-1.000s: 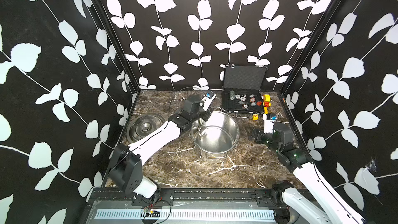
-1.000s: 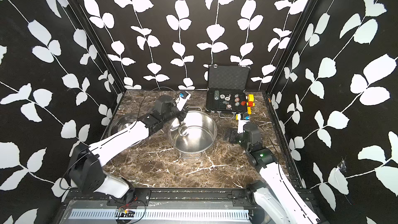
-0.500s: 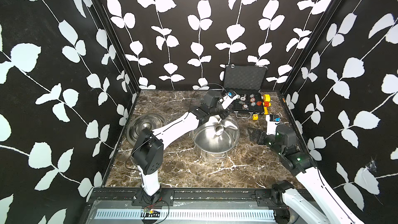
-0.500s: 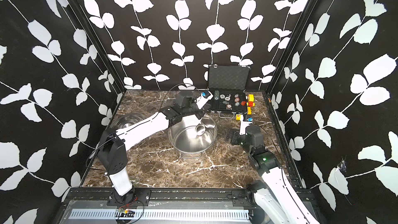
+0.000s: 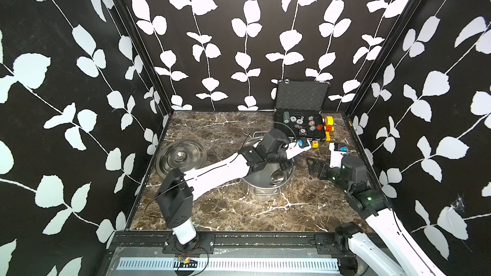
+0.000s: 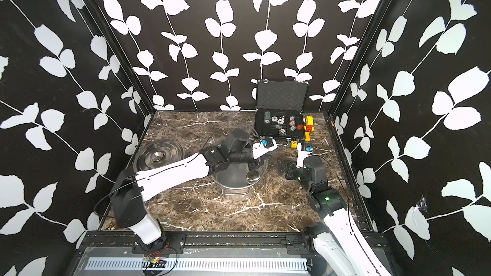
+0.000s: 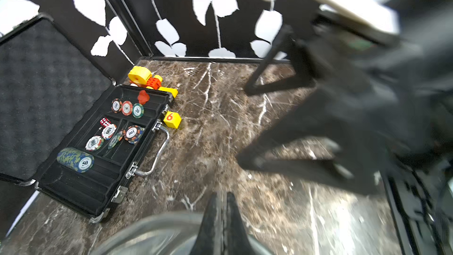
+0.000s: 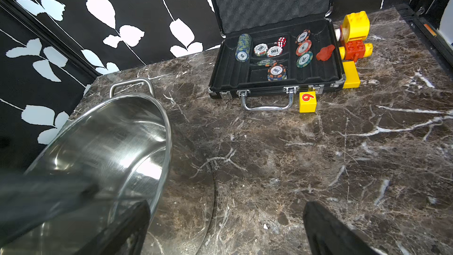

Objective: Stir the soup with a spoon
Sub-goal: Stir the soup in the pan with a stick.

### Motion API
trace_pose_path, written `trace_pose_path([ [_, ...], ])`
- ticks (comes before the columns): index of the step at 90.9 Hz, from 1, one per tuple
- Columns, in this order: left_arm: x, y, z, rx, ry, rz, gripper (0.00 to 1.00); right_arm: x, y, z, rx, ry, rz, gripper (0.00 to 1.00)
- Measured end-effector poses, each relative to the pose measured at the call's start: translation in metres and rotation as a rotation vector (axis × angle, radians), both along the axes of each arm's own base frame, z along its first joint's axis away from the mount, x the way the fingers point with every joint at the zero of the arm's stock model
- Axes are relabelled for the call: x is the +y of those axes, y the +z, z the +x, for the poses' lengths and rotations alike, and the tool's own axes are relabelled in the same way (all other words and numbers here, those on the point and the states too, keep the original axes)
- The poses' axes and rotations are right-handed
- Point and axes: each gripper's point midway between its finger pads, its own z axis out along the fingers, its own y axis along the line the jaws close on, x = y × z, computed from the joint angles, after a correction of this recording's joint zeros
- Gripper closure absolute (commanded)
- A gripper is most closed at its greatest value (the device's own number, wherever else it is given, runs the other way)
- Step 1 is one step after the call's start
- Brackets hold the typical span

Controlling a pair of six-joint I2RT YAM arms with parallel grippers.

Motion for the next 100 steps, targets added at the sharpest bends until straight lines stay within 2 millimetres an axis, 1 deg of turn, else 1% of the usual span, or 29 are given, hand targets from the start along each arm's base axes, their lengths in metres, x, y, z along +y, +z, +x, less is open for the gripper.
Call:
trace_pose_path([
  [7, 0.016, -0.001, -0.017, 0.002, -0.017, -0.001, 1.00, 0.001, -0.004, 0.001, 0.006, 0.003, 0.000, 0.00],
  [20, 0.050, -0.001, -0.034, -0.003, 0.001, -0.004, 1.00, 0.003, -0.009, 0.002, 0.021, 0.008, 0.005, 0.01],
  [30, 0.075, 0.001, -0.038, -0.010, 0.052, -0.017, 1.00, 0.006, -0.011, 0.005, 0.030, 0.017, 0.011, 0.01],
  [36, 0.092, 0.001, -0.032, 0.003, 0.100, -0.033, 1.00, 0.008, -0.013, 0.007, 0.037, 0.022, 0.012, 0.00],
  [43, 0.115, 0.001, -0.017, 0.028, 0.185, -0.061, 1.00, 0.010, -0.016, 0.008, 0.046, 0.030, 0.014, 0.01],
  [52, 0.138, 0.001, 0.006, 0.042, 0.296, -0.087, 1.00, 0.012, -0.018, 0.010, 0.053, 0.037, 0.015, 0.00],
  [62, 0.155, 0.002, 0.032, 0.047, 0.406, -0.106, 1.00, 0.013, -0.019, 0.011, 0.058, 0.040, 0.015, 0.01],
  [73, 0.168, 0.001, 0.058, 0.052, 0.508, -0.119, 1.00, 0.013, -0.019, 0.011, 0.058, 0.040, 0.015, 0.00],
  [80, 0.172, 0.002, 0.075, 0.045, 0.556, -0.119, 1.00, 0.013, -0.018, 0.011, 0.056, 0.040, 0.015, 0.01],
  [87, 0.170, 0.004, 0.093, 0.029, 0.593, -0.110, 1.00, 0.013, -0.017, 0.011, 0.053, 0.040, 0.016, 0.01],
  [100, 0.158, 0.005, 0.119, 0.005, 0.607, -0.092, 1.00, 0.013, -0.015, 0.010, 0.048, 0.040, 0.018, 0.00],
])
